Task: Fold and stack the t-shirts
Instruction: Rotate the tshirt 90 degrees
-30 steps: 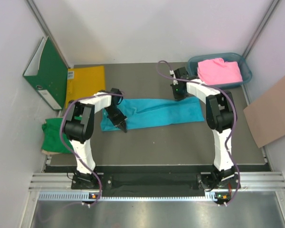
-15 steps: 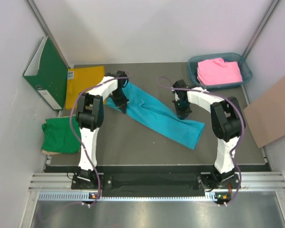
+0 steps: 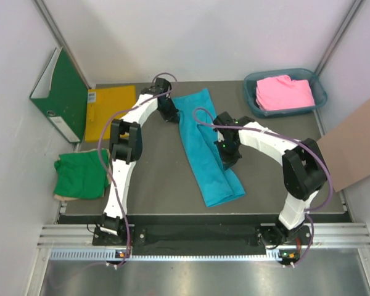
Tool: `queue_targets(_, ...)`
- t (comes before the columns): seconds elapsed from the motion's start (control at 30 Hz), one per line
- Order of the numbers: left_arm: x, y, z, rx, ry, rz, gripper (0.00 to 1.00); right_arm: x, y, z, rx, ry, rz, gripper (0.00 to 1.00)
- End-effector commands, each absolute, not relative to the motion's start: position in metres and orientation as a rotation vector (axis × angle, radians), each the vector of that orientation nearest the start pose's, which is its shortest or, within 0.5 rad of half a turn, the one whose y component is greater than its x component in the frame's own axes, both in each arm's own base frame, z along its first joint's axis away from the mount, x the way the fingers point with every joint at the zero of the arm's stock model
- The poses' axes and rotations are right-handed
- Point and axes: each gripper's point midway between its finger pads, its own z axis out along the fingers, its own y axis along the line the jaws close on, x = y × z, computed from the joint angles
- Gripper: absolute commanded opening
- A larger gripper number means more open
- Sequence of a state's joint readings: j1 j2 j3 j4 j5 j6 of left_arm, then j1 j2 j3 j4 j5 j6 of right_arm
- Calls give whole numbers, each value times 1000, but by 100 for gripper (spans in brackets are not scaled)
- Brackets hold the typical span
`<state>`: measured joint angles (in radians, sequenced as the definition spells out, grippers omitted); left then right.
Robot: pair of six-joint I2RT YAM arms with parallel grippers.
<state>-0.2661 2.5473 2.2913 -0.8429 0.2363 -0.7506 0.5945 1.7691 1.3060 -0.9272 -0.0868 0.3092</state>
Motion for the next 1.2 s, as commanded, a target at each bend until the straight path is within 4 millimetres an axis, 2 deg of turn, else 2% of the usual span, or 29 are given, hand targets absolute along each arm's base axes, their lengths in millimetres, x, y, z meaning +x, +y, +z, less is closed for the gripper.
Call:
queue_targets(0.0, 505, -210, 63, -448, 2696, -644, 8, 277, 197, 94, -359, 2873, 140, 6)
queue_targets(0.03, 480, -206, 76, -441, 2717, -663, 13, 281, 195, 96, -349, 2861, 119, 13)
queue_targets(0.07, 466, -206, 82, -442, 2729, -687, 20, 287, 191, 98, -332, 2840, 93, 18)
queue_targets(0.1, 456, -207, 112, -410, 2672, -738, 49, 293, 188, 100, -301, 2829, 95, 21)
queue_targets(0.13, 424, -202, 91, -446, 2751, -725, 59, 297, 186, 102, -281, 2817, 99, 24)
queue_targets(0.17, 407, -206, 93, -478, 2764, -789, 66, 304, 186, 104, -258, 2795, 111, 28)
queue_targets(0.2, 398, -209, 118, -454, 2689, -861, 72, 309, 181, 105, -219, 2788, 120, 29)
queue_targets(0.23, 366, -206, 93, -499, 2758, -880, 73, 313, 179, 106, -206, 2778, 132, 30)
queue_targets(0.3, 335, -214, 103, -521, 2754, -1006, 75, 324, 172, 105, -160, 2764, 146, 30)
queue_targets(0.33, 310, -218, 86, -530, 2801, -1026, 75, 328, 171, 104, -148, 2761, 153, 30)
queue_targets(0.4, 284, -224, 80, -529, 2841, -1065, 75, 336, 165, 99, -104, 2768, 182, 30)
queue_targets(0.43, 264, -230, 72, -493, 2875, -1060, 74, 338, 162, 98, -89, 2770, 191, 30)
queue_targets(0.5, 248, -238, 65, -468, 2908, -1083, 73, 345, 156, 96, -40, 2765, 226, 31)
queue_targets(0.53, 233, -245, 58, -446, 2946, -1094, 73, 347, 154, 95, -25, 2763, 238, 31)
queue_targets(0.73, 215, -280, 41, -310, 3028, -1158, 72, 358, 139, 101, 57, 2745, 273, 33)
queue_targets(1.0, 200, -310, 15, -203, 3138, -1193, 70, 350, 128, 104, 106, 2745, 295, 49)
queue_targets(1.1, 191, -314, -1, -207, 3205, -1181, 56, 343, 127, 104, 112, 2749, 315, 57)
queue_targets(1.13, 188, -315, -5, -204, 3226, -1170, 39, 341, 126, 105, 115, 2747, 320, 59)
queue_targets(1.17, 187, -313, -10, -207, 3238, -1149, 26, 337, 126, 103, 114, 2756, 323, 63)
